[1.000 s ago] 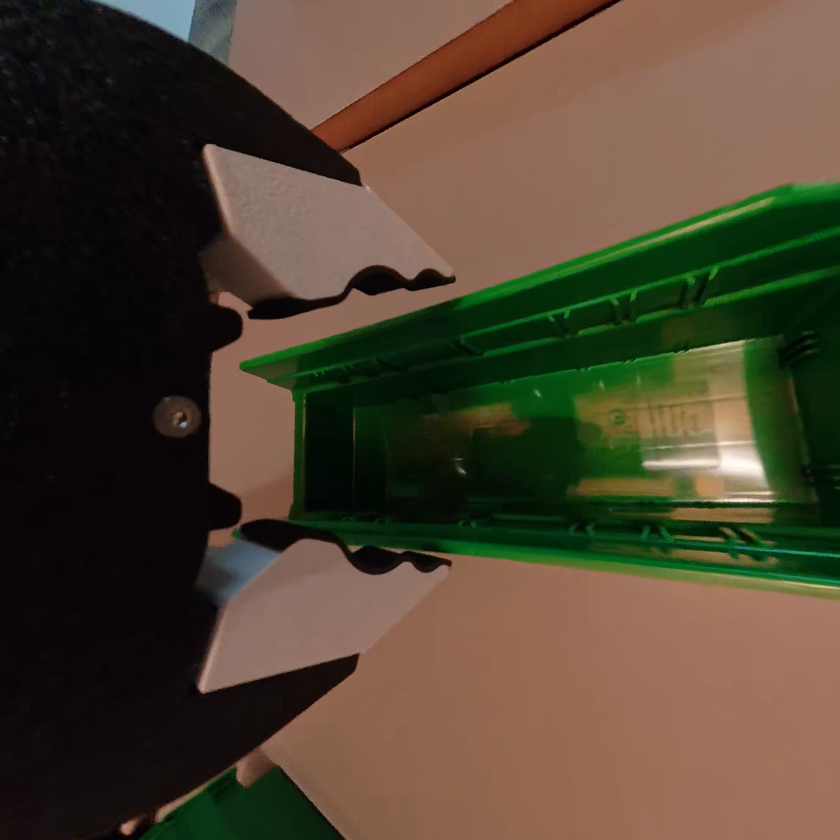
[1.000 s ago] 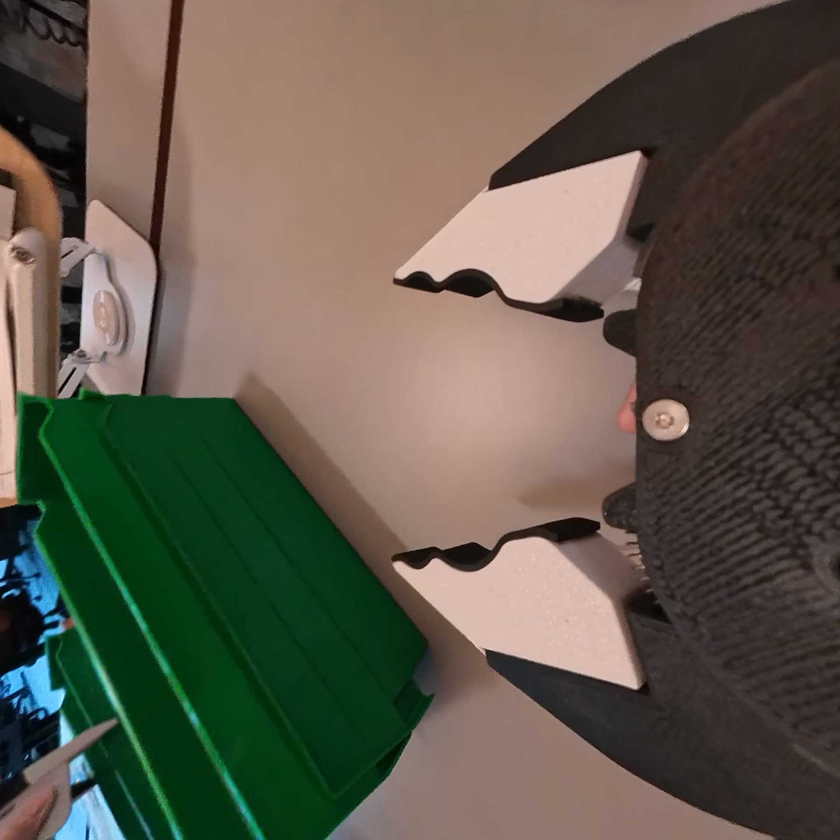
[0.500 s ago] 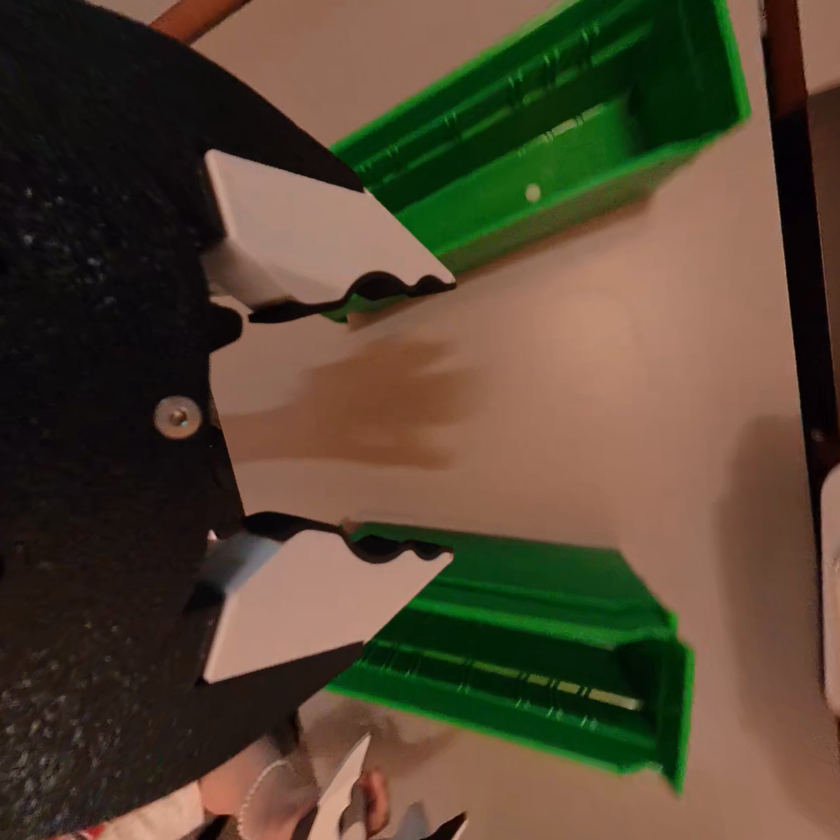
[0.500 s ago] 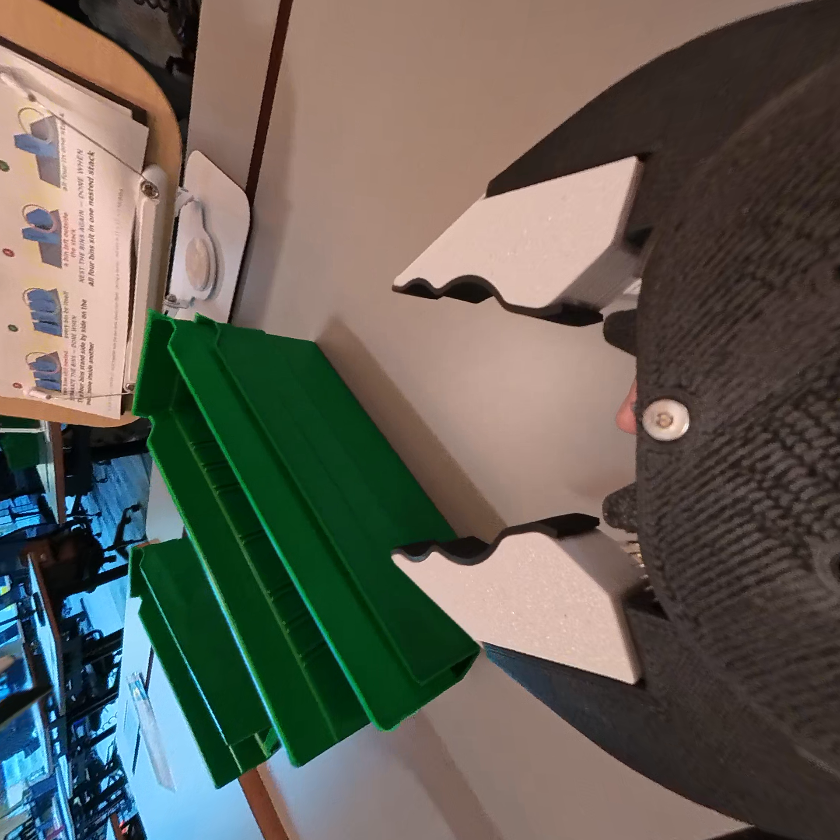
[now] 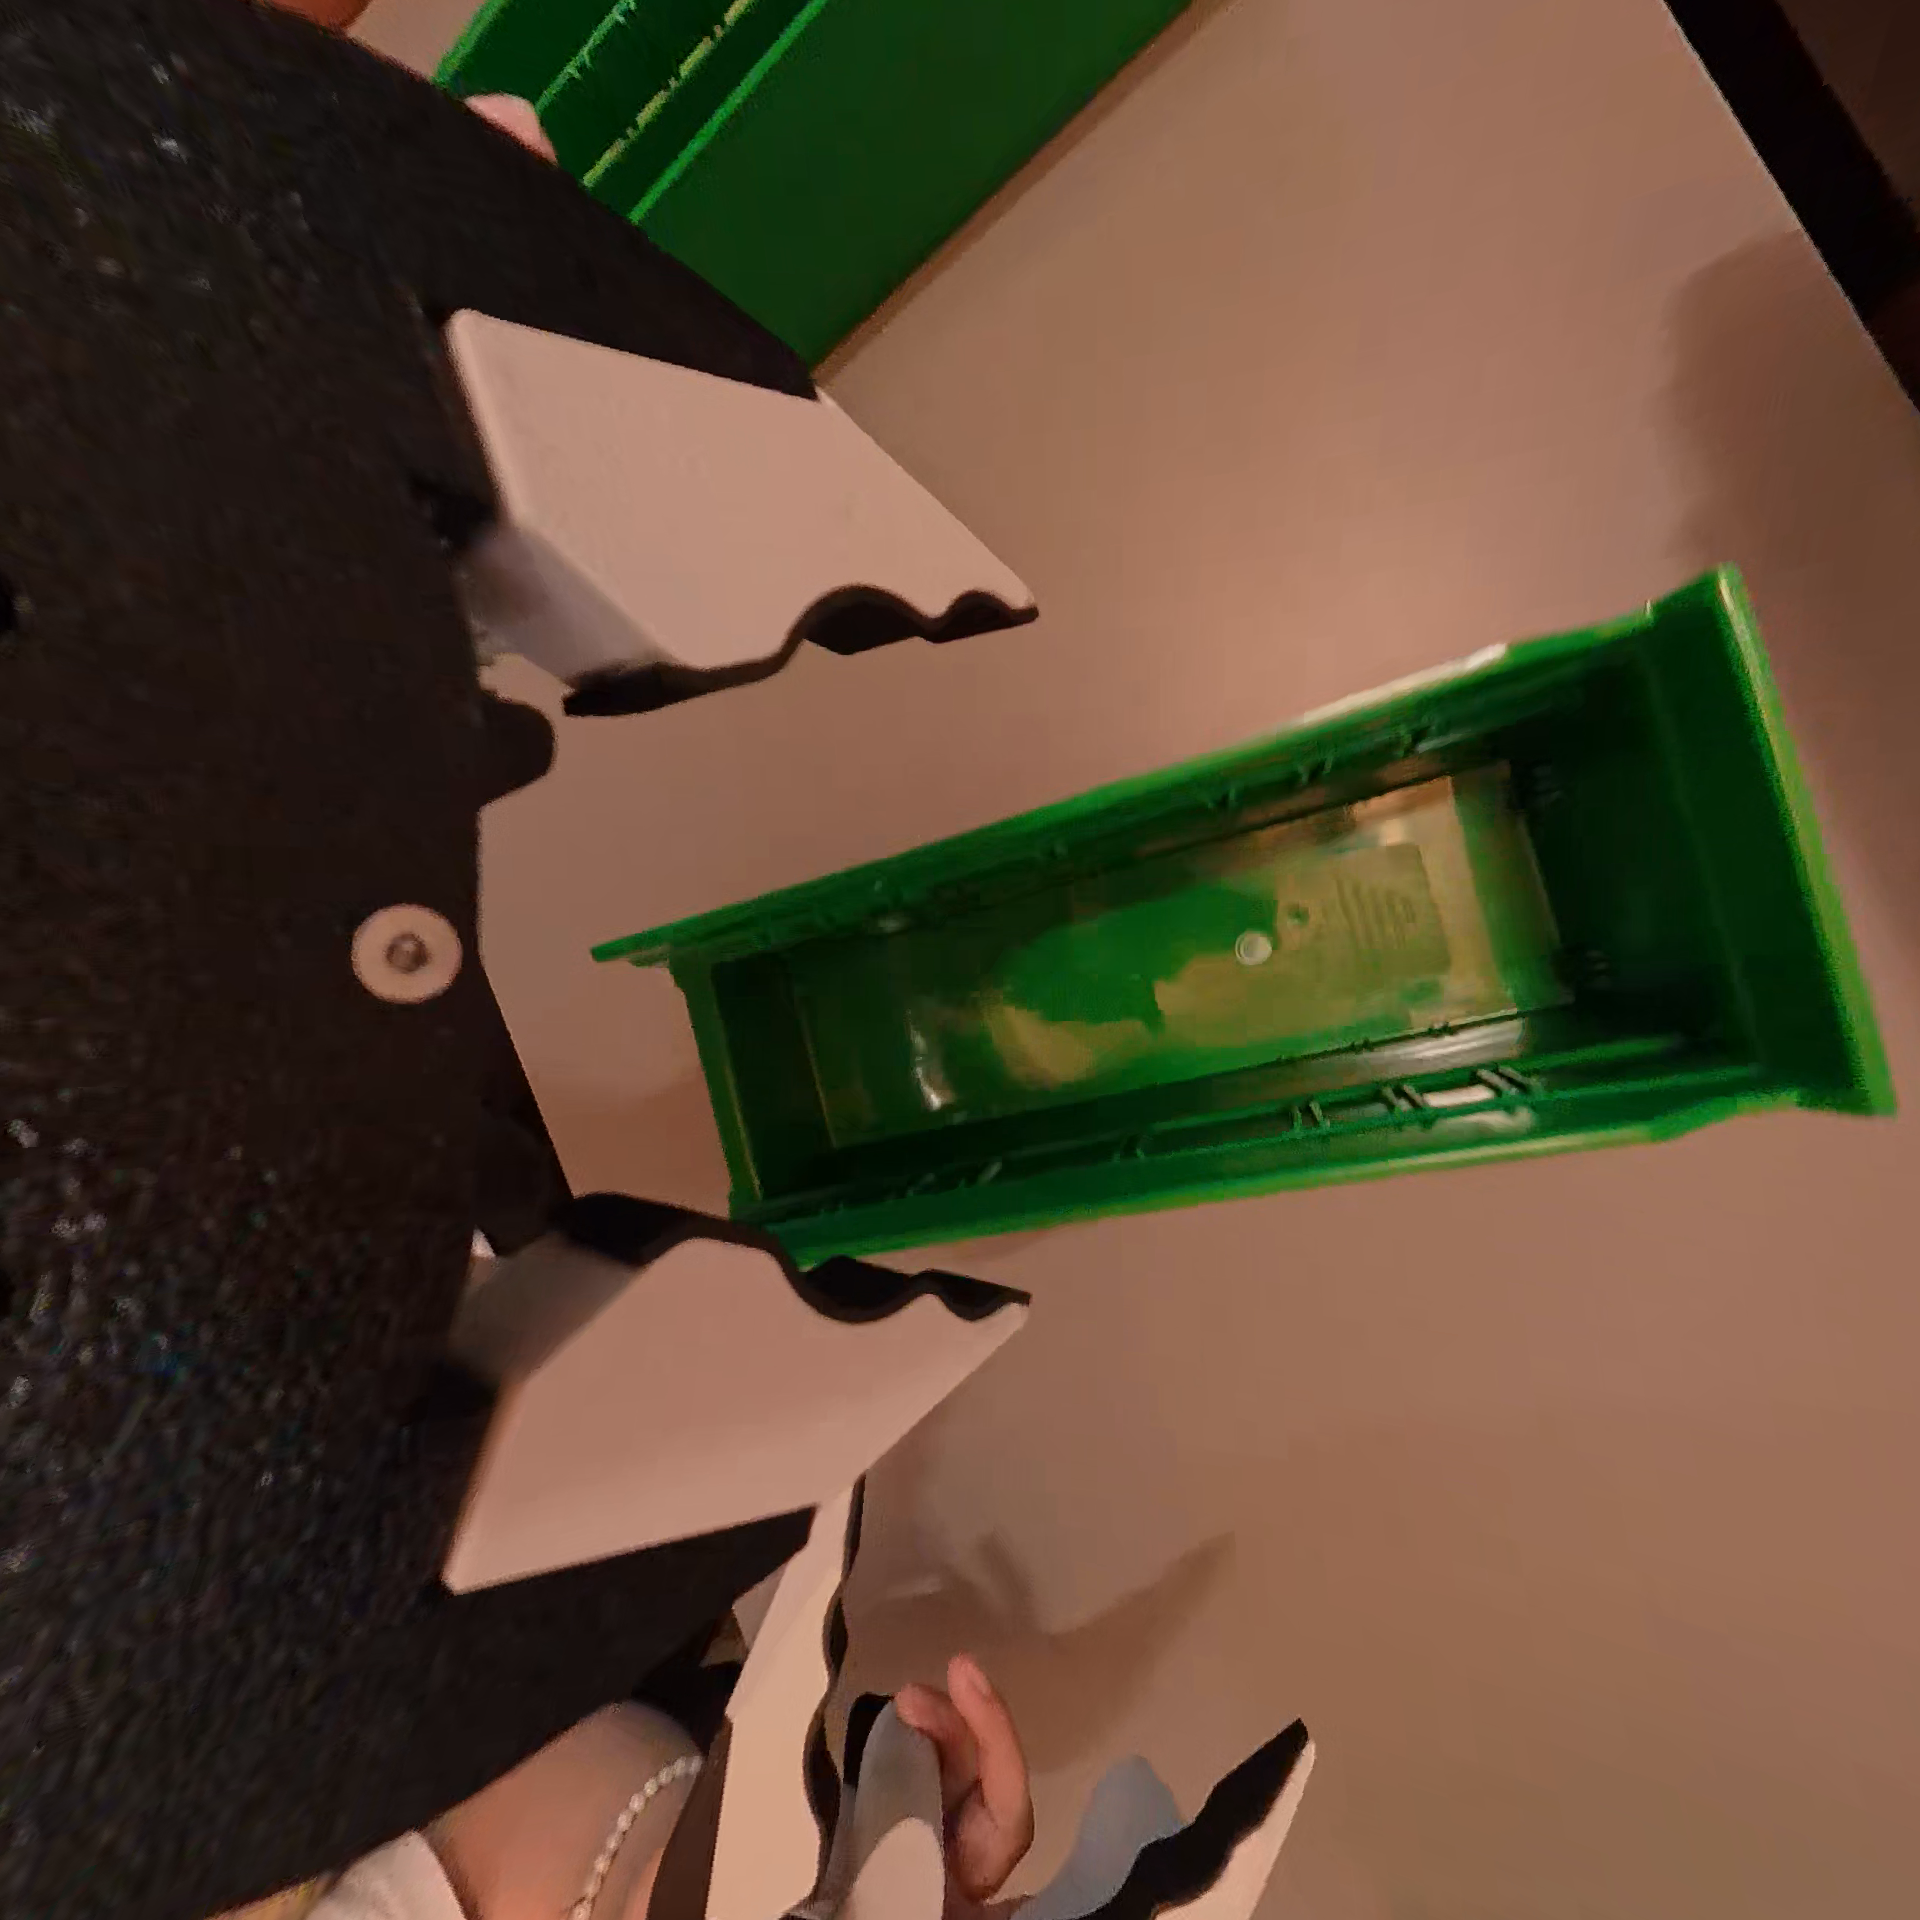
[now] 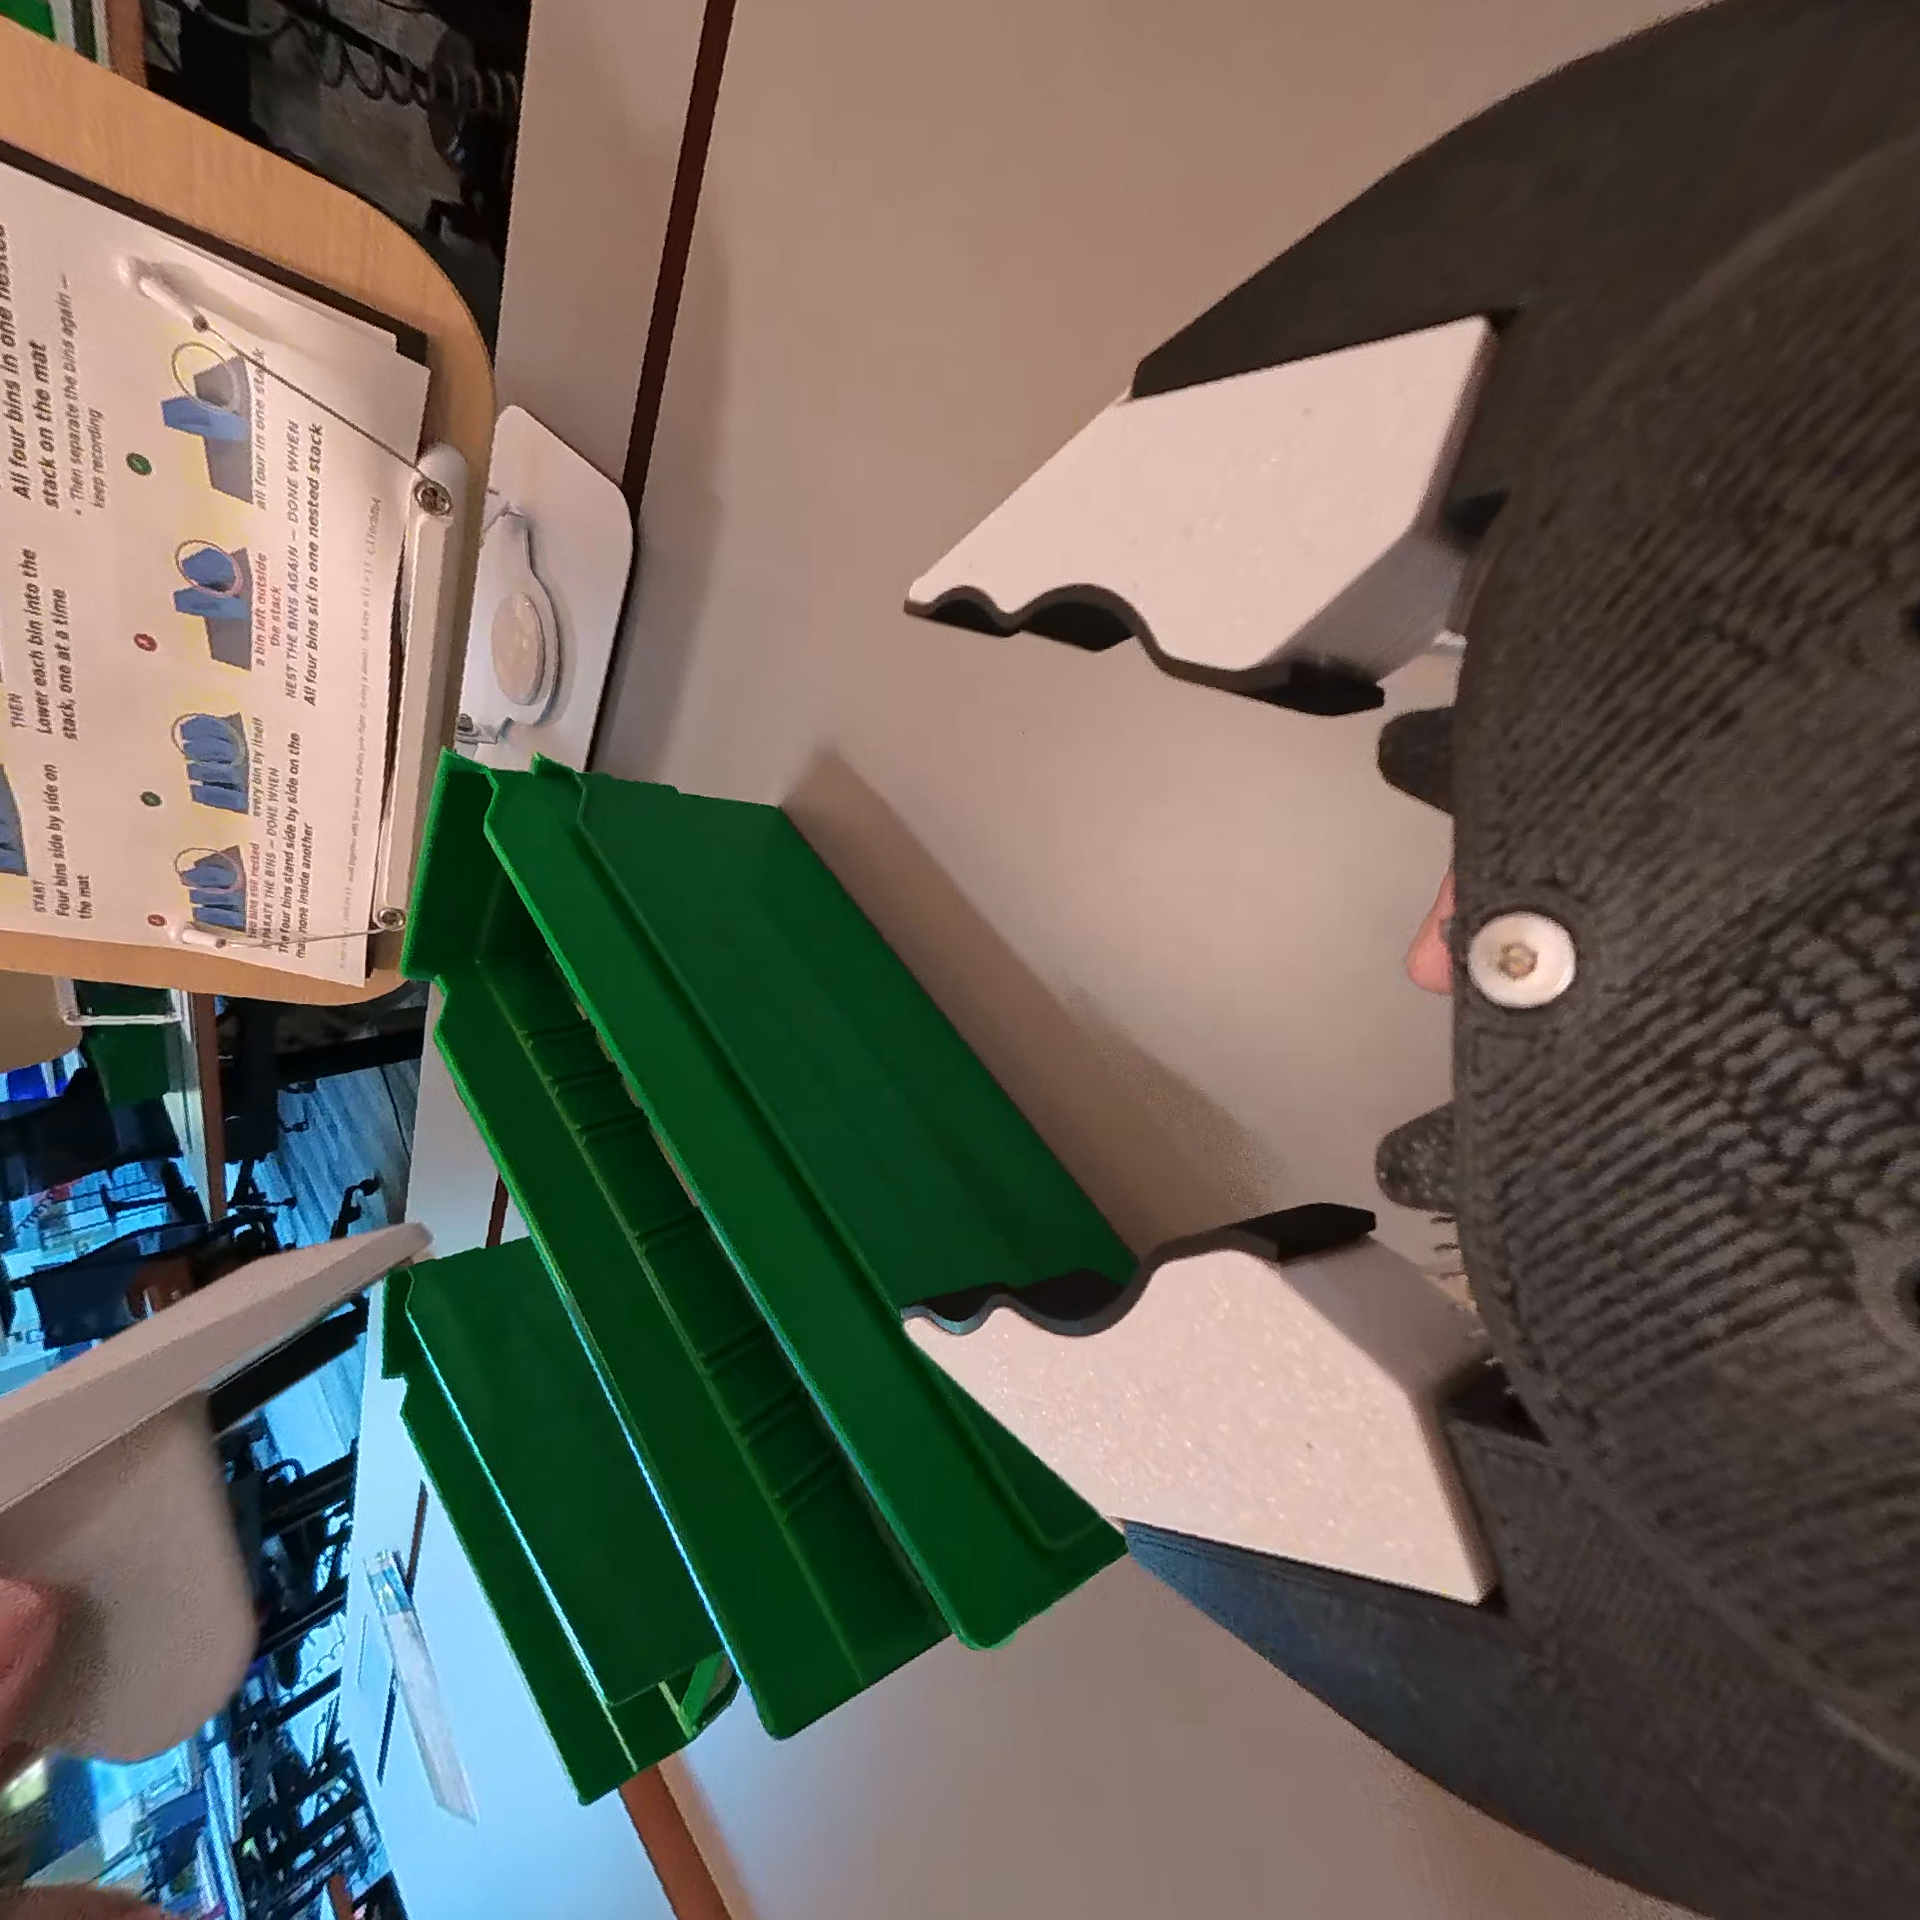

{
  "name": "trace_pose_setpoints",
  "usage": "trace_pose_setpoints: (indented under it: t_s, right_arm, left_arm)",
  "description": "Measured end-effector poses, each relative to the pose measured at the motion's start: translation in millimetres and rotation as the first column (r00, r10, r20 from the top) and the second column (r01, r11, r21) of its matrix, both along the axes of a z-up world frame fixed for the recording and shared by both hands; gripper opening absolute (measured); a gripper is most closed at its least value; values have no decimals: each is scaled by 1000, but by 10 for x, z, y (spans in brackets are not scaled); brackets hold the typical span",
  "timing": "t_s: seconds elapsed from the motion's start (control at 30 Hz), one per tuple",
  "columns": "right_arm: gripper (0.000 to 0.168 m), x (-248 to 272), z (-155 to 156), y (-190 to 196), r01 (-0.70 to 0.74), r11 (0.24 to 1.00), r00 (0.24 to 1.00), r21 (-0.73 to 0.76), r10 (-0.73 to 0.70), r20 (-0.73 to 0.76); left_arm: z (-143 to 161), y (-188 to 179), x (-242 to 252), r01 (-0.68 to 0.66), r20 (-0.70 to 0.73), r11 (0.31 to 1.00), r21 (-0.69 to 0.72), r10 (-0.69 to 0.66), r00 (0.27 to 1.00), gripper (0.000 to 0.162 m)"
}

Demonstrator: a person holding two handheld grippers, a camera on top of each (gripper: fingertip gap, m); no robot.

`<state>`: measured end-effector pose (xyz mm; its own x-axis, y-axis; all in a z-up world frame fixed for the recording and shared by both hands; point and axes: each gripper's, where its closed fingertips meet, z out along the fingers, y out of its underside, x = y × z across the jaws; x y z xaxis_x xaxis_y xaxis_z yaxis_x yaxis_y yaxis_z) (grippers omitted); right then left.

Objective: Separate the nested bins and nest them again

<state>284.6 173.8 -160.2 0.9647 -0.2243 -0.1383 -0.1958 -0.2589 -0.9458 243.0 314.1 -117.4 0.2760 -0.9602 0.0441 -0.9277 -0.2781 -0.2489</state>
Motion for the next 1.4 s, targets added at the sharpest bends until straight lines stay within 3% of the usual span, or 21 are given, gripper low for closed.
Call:
trace_pose_setpoints:
  t_s: [0.33,0.6,0.77,1.4]
  right_arm:
    - [124,139,-39,-119,36,999,998,2,-36,-48]
    - [124,178,-31,-153,49,999,997,8,-49,-64]
    - [124,129,-66,-121,35,999,998,-9,-35,-57]
    - [123,80,-193,-61,11,999,997,-41,-14,-69]
  left_arm:
    - [-270,-57,16,6,-120,993,120,8,993,132]
    - [-391,-171,16,2,-125,997,71,7,992,135]
    - [-425,-99,-27,-1,-150,993,121,19,989,135]
    - [-667,-200,-108,-78,-276,996,45,88,957,115]
